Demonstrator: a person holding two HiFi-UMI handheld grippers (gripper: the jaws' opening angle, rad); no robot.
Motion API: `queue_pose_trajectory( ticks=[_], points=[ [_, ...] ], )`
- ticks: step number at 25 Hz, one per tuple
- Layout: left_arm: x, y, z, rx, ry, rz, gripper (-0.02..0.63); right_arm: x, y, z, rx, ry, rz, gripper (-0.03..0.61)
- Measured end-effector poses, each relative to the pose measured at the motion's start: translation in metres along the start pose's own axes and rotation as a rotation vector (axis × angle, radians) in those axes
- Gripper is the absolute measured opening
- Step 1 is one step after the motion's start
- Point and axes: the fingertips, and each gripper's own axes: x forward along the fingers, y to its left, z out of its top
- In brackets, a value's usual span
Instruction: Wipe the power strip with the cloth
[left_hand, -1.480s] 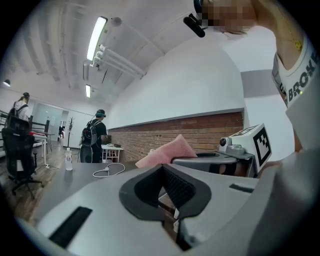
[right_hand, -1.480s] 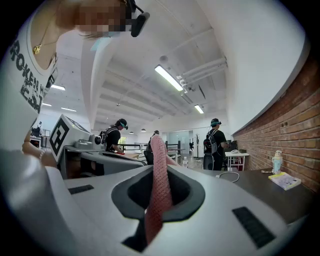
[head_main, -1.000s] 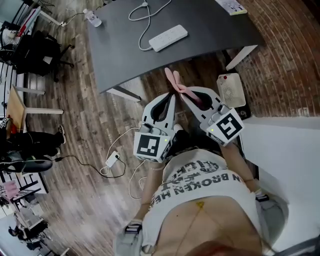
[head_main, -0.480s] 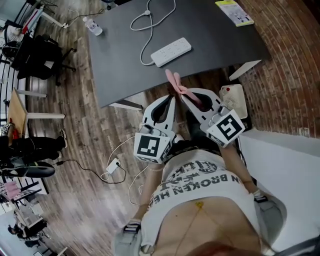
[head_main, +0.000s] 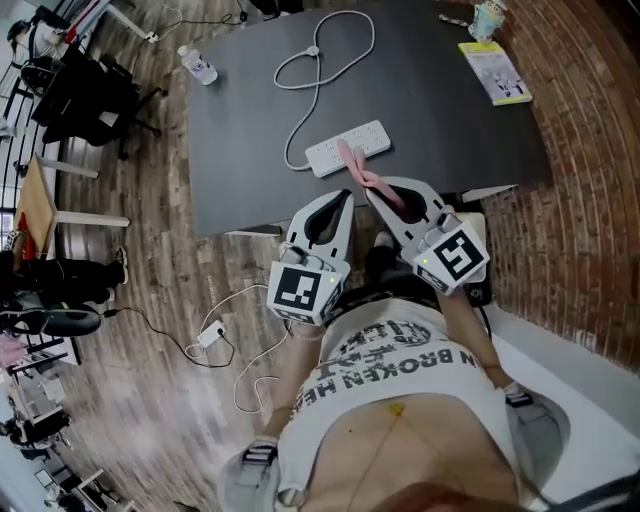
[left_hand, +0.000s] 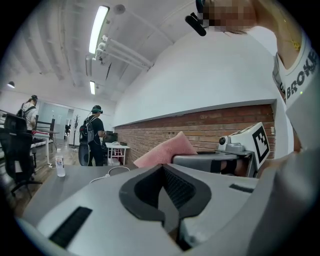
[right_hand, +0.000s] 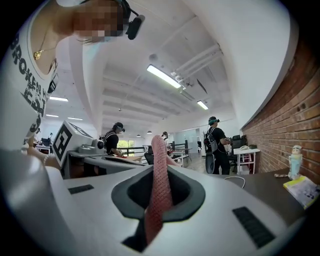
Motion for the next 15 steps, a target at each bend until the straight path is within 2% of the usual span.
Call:
queue_pose_trajectory(
  ticks=[7, 15],
  points=[
    [0.053, 0.011, 0.005, -0.006, 0.007, 0.071, 0.008, 0.009, -0.055, -0.001, -0.01, 0.025, 0.059, 0.017],
    [0.07, 0.035, -0.001, -0.018, 0.034, 0.152, 0.008, 0.021, -0.083, -0.012, 0.007, 0.053, 0.083, 0.017]
  ],
)
